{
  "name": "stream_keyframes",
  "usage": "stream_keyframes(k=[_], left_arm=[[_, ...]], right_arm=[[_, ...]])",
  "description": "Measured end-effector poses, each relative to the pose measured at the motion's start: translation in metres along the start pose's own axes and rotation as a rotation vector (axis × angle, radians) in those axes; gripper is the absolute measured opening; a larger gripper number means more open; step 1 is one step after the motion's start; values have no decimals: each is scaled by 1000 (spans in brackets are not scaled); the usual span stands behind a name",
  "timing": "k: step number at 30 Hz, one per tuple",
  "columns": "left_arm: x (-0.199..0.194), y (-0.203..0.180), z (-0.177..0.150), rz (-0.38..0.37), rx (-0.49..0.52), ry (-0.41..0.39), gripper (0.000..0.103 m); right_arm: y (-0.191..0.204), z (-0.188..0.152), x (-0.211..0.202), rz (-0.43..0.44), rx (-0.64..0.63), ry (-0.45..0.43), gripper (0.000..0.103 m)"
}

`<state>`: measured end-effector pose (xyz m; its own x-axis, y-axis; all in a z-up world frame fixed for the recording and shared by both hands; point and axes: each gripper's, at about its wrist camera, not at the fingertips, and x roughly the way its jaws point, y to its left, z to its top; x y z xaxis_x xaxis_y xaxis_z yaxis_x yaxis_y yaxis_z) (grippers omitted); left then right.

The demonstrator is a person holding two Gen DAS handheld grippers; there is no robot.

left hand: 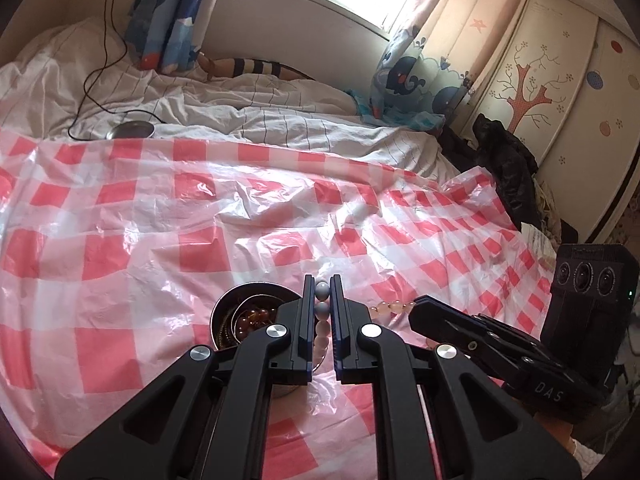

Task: Organize jewelry

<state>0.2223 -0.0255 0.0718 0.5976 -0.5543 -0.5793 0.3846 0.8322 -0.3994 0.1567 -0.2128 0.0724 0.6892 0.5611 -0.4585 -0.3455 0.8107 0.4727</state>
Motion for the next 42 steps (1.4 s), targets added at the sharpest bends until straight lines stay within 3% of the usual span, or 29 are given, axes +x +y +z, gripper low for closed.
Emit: stream_keyframes(k=[8,10,14,17,19,20,21,22,26,30,32,34,36,42], left_arm=[[39,35,-14,133,-43,112,8],[35,39,-16,149,-40,115,14],[17,44,-15,189,-30,91,47],[5,45,-17,206,-13,82,50],[-2,46,-20,216,-8,83,53],[-5,46,-22,227,-4,85,56],[-7,46,-23,237,1,89,58],[-10,45,-26,245,7,92,59],[-25,37,-39,276,20,82,74],[-40,24,-62,317,30,71,82],[-47,17,-78,349,44,66,86],[-53,10,-92,380,49,65,89],[-57,5,-106,399,55,71,90],[-64,6,-126,469,21,35,95]], right_arm=[[-11,2,25,12,40,43,9],[-9,4,32,23,42,50,9],[-7,8,51,60,75,64,9],[-12,7,69,64,121,92,9],[-14,6,82,-8,94,125,10],[-13,5,87,-61,65,136,15],[-13,4,90,-113,32,137,35],[-11,4,92,-163,-4,131,46],[-4,2,82,-254,-95,115,47],[7,-13,53,-322,-151,120,59],[18,-32,32,-360,-184,127,67],[28,-54,13,-419,-200,146,80],[35,-78,-1,-468,-202,169,86],[35,-118,-14,-536,-153,205,94]])
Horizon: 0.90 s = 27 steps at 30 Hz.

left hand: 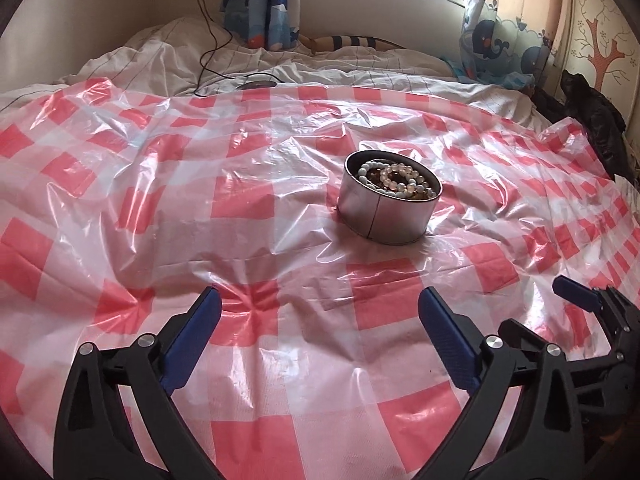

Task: Organize jewelry

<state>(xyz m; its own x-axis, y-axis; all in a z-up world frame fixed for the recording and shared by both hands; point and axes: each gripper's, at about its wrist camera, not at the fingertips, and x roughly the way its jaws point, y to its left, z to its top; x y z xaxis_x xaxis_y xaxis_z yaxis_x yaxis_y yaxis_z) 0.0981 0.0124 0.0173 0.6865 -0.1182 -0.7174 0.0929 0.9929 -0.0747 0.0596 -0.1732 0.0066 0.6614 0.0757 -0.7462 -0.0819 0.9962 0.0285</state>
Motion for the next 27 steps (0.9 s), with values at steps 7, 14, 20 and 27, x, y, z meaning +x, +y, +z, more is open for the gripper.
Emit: stream_keyframes(k=[7,14,20,27], left_arm=[[-1,-5,2,48,2,2,95],[8,-12,0,79,34,32,95],[13,-14,-3,101,48,48,95],[16,-15,-5,110,52,65,95]], right_arm=[[3,5,4,-69,24,-20,96],[-1,8,16,-74,45,24,96],[-4,9,11,-76,64,5,96],[-2,9,11,-81,57,6,96]])
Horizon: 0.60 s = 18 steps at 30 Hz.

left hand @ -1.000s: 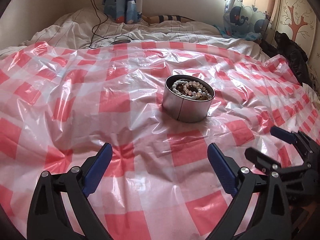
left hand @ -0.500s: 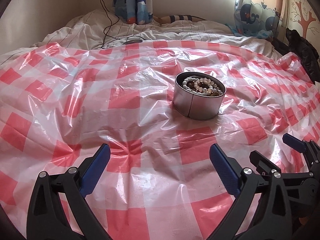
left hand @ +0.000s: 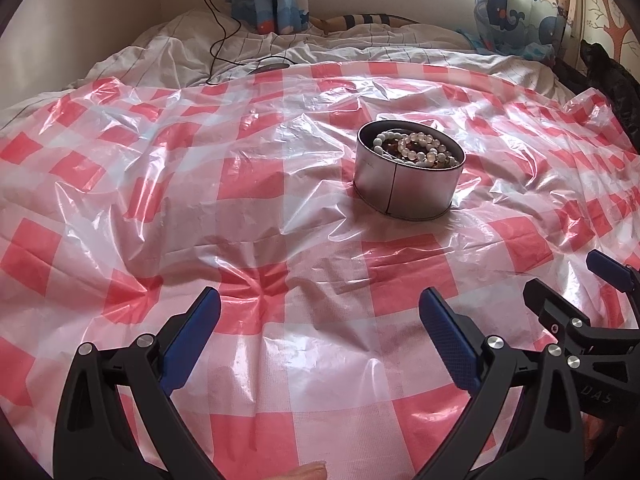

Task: Organize jewelry

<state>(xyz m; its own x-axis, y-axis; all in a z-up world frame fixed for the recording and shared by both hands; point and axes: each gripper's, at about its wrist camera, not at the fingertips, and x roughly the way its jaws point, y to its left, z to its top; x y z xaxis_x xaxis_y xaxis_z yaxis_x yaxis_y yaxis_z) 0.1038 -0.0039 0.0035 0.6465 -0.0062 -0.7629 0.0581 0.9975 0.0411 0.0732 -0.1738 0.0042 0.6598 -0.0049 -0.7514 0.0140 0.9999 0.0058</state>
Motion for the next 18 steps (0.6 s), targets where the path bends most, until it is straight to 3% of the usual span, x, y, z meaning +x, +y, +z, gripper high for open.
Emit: stream_keyframes(k=[18], left_arm=[[4,0,-2,-5,-14,15,95]], right_arm=[[1,-2,3,-10,-2,11,96]])
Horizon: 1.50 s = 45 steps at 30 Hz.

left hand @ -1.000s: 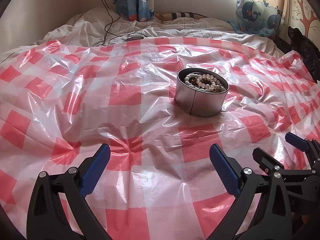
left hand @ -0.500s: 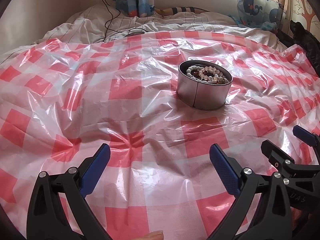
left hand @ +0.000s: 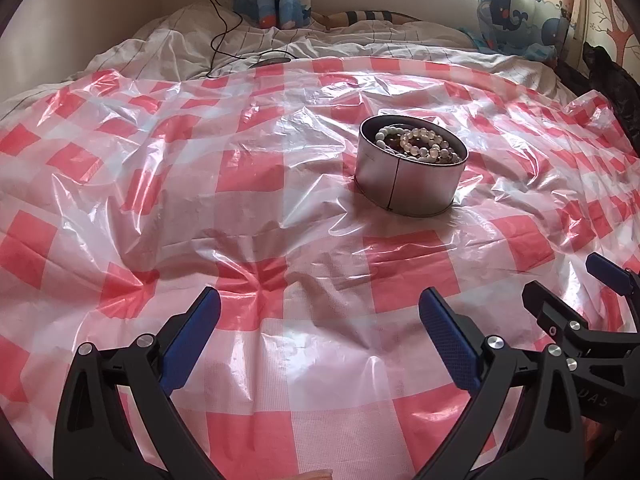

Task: Organize jewelry

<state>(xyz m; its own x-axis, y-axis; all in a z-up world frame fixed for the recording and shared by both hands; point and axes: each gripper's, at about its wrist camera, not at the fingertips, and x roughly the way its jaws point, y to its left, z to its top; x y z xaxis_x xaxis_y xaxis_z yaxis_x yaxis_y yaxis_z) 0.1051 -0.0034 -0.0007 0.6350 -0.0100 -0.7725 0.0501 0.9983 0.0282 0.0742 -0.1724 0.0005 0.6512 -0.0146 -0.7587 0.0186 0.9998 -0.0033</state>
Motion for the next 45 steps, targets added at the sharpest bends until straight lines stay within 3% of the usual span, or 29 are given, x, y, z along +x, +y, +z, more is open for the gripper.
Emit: stream_keyframes(k=[45], left_arm=[[2,0,-1,7,7,6,95]], right_arm=[[0,-3,5,-5,-3,17,96]])
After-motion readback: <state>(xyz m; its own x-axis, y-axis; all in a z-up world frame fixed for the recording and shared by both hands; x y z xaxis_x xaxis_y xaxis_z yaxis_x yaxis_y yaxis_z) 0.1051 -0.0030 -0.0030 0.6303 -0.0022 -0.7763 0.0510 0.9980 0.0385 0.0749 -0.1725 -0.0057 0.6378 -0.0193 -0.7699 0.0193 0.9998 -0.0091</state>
